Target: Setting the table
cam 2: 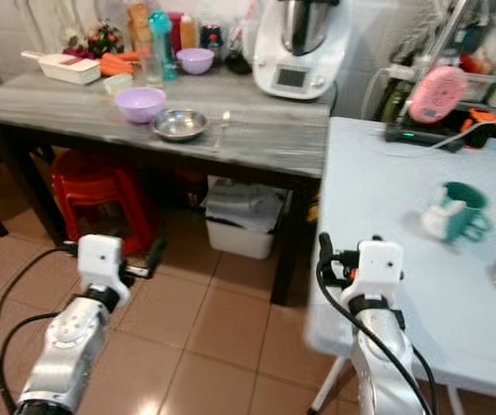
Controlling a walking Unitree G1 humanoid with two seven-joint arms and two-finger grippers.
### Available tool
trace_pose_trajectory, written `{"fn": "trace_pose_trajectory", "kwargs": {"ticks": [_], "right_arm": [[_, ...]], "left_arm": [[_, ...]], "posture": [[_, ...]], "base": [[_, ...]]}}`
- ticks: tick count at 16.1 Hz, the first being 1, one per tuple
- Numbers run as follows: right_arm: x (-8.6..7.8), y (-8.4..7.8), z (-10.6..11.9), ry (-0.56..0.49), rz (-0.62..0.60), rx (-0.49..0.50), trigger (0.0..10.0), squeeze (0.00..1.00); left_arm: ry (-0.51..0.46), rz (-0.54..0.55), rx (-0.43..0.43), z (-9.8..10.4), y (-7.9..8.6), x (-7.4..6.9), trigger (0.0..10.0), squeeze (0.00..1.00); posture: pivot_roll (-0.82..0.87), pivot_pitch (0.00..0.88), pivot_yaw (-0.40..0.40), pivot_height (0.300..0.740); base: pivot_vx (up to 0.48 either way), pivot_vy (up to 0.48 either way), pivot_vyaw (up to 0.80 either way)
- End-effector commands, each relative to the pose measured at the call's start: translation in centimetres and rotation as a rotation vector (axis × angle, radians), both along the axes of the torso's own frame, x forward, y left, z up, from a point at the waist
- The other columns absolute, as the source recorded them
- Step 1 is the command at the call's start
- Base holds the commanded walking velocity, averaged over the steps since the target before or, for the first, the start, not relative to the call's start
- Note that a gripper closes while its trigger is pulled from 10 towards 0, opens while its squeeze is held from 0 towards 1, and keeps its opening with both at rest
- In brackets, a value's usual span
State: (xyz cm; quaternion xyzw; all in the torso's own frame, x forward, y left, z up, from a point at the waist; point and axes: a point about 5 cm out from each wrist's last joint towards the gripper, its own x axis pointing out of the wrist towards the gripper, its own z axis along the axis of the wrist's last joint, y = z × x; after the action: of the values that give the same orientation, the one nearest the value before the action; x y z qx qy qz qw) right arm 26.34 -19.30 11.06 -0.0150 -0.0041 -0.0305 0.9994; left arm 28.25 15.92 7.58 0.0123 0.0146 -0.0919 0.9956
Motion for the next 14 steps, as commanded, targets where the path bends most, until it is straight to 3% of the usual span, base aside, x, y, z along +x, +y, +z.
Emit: {"fn": "trace_pose_trajectory", "kwargs": {"ticks": [1,3,14], "right_arm": [[-0.2,-0.8,-0.3,0.021,-0.028,-0.004,10.0,0.0],[-0.2,-0.6,-0.3,0.02,-0.027,-0.001,10.0,0.0],[-0.3,0.3,-0.6,0.029,-0.017,0.007,10.0,0.0]], "left_arm": [[0.0,-0.037,-0.012,0.1,-1.2,0.1,10.0,0.0],[0.002,-0.04,-0.012,0.1,-1.2,0.0,10.0,0.0],[-0.008,-0.064,-0.014,0.4,-1.7,0.4,10.0,0.0]], "posture": [[-0.08,0.0,-0.017,0.74],[-0.08,0.0,-0.014,0.74],[-0.09,0.0,0.0,0.74]], "base": [[0.0,-0.296,0.0],[0.0,-0.298,-0.42],[0.0,-0.297,0.0]]}}
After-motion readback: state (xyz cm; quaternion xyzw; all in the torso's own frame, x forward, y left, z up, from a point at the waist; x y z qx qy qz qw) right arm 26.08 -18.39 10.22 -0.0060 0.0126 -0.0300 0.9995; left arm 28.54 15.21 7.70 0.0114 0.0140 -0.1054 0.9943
